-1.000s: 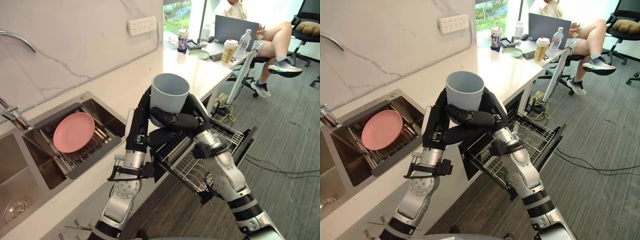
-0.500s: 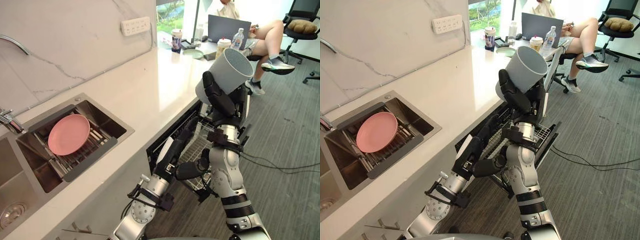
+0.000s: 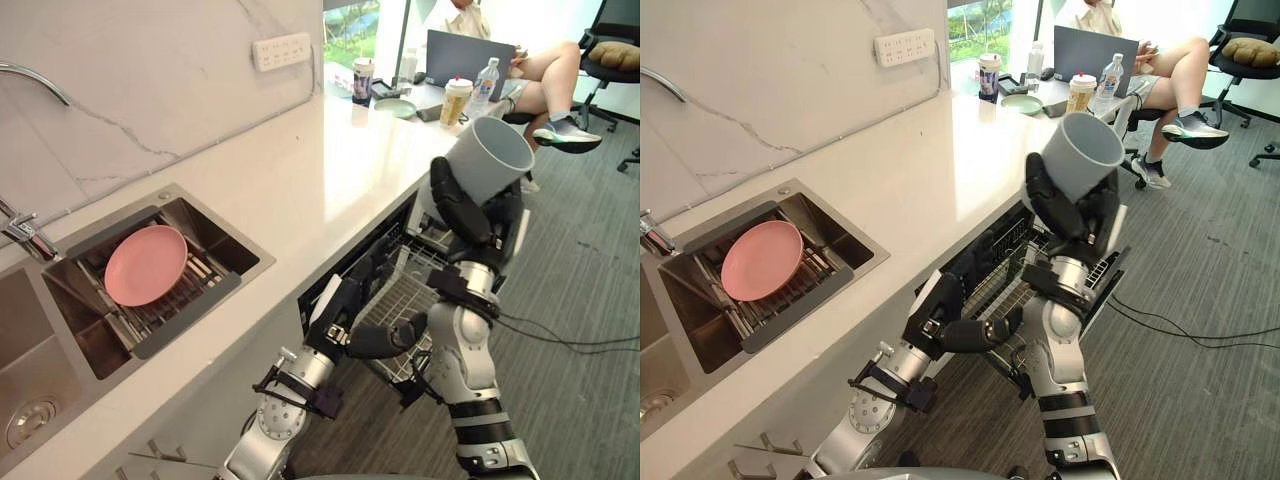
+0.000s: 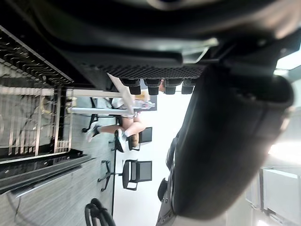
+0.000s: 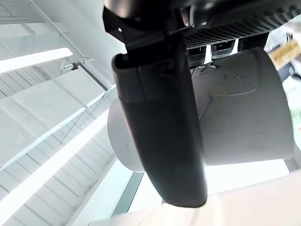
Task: Walk over to the sink, pick up the cup, carry it to the dishwasher, place the cup inside the dishwasher, then close the dishwasher door
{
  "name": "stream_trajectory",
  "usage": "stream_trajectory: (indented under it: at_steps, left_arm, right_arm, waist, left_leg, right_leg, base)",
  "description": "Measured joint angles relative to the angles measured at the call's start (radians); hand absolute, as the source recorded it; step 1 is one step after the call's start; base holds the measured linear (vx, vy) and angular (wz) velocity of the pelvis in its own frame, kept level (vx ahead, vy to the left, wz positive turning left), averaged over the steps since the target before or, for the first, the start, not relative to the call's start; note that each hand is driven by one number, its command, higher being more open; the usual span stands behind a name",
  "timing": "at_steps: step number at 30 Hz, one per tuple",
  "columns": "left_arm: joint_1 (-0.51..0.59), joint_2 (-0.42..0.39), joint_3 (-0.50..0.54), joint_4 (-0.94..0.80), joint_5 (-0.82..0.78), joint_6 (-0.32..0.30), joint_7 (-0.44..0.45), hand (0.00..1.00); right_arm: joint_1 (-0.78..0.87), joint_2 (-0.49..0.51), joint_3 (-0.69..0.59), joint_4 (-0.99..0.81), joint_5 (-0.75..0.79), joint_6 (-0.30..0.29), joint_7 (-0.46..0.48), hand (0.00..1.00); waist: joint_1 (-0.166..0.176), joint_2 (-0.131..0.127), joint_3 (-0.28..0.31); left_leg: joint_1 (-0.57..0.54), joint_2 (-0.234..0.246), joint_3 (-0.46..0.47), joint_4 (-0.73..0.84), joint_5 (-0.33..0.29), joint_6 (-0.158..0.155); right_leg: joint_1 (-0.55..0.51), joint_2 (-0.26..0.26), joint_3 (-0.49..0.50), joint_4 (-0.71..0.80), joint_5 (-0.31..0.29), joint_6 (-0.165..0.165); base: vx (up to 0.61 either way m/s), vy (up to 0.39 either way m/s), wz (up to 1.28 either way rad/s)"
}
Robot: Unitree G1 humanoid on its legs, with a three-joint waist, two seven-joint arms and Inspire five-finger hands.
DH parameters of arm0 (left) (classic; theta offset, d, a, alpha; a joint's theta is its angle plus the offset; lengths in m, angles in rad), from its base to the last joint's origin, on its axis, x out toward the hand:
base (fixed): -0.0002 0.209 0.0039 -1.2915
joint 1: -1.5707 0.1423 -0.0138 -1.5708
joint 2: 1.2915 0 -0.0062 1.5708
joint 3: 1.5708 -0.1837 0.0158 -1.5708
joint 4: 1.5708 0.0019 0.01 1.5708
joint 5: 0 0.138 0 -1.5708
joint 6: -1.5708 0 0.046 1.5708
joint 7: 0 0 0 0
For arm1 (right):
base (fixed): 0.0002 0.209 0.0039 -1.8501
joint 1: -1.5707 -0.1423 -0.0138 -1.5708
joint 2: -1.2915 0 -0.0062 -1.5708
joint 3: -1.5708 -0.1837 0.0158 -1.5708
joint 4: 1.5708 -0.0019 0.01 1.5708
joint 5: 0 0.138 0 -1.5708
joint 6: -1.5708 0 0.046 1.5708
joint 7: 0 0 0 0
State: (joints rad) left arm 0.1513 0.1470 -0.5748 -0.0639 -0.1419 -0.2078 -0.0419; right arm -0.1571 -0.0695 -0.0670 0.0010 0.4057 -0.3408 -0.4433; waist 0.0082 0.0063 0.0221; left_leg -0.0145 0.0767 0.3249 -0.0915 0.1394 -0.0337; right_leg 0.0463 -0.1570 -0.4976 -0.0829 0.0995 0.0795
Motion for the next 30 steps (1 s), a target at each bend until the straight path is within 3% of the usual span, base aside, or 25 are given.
stream_trajectory:
  at_steps: [4,10,13,16,18,22,30]
  left_arm:
    - [0.074,-0.011,0.066,0.168,-0.004,0.062,-0.033,1.0]
    - [0.158,0.001,0.215,0.356,0.01,0.085,-0.029,1.0]
    - [0.168,0.017,0.231,0.424,0.049,0.084,-0.023,1.0]
    - [0.176,0.014,0.258,0.493,0.076,0.084,0.003,1.0]
    - [0.161,-0.014,0.323,0.621,0.095,0.085,0.068,1.0]
    - [0.123,-0.04,0.509,0.786,0.147,0.059,0.201,1.0]
    - [0.167,-0.019,0.601,0.902,0.237,0.093,0.315,1.0]
  right_arm:
    - [0.065,-0.041,-0.151,0.086,0.001,0.012,0.016,0.0]
    - [0.154,-0.09,-0.271,0.193,0.002,0.023,0.071,0.0]
    - [0.176,-0.088,-0.264,0.246,0.001,0.063,0.134,0.0]
    - [0.179,-0.095,-0.228,0.321,0.002,0.173,0.278,0.0]
    - [0.179,-0.107,-0.155,0.429,-0.009,0.233,0.391,0.0]
    - [0.175,-0.104,-0.091,0.534,-0.055,0.258,0.474,0.0]
    - [0.063,-0.156,-0.082,0.589,-0.218,0.26,0.478,0.0]
  waist:
    - [-0.01,0.0,0.0]
    - [-0.024,-0.001,-0.002]
    - [-0.026,-0.001,-0.002]
    - [-0.025,-0.002,-0.001]
    - [-0.02,-0.004,0.0]
    - [0.013,-0.003,0.003]
    - [0.031,-0.017,0.029]
  left_leg:
    - [-0.008,0.002,0.003,0.0,0.0,0.0]
    - [-0.01,0.007,0.006,0.0,-0.001,-0.001]
    - [0.001,0.006,0.002,0.0,-0.001,-0.001]
    - [0.001,0.002,-0.016,0.0,-0.003,-0.003]
    - [0.001,-0.001,-0.035,-0.001,-0.003,-0.003]
    - [-0.01,-0.01,-0.07,0.0,-0.002,-0.002]
    - [-0.005,-0.03,-0.102,0.0,-0.003,0.006]
  right_leg:
    - [-0.007,0.001,0.003,0.0,0.0,0.0]
    - [-0.01,0.005,0.006,0.0,0.0,0.0]
    - [-0.001,0.004,0.001,-0.001,-0.002,0.003]
    - [0.01,0.001,-0.018,-0.005,-0.012,0.013]
    - [0.024,-0.001,-0.04,-0.006,-0.021,0.009]
    - [0.034,-0.007,-0.076,-0.005,-0.026,0.018]
    - [0.063,-0.021,-0.106,0.0,-0.025,0.032]
  base:
    - [0.01,0.001,-0.02]
    - [0.01,-0.002,-0.02]
    - [0.0,0.0,0.06]
    - [-0.01,0.007,0.18]
    - [-0.01,0.021,0.25]
    - [0.03,0.016,0.27]
    - [0.07,0.025,0.14]
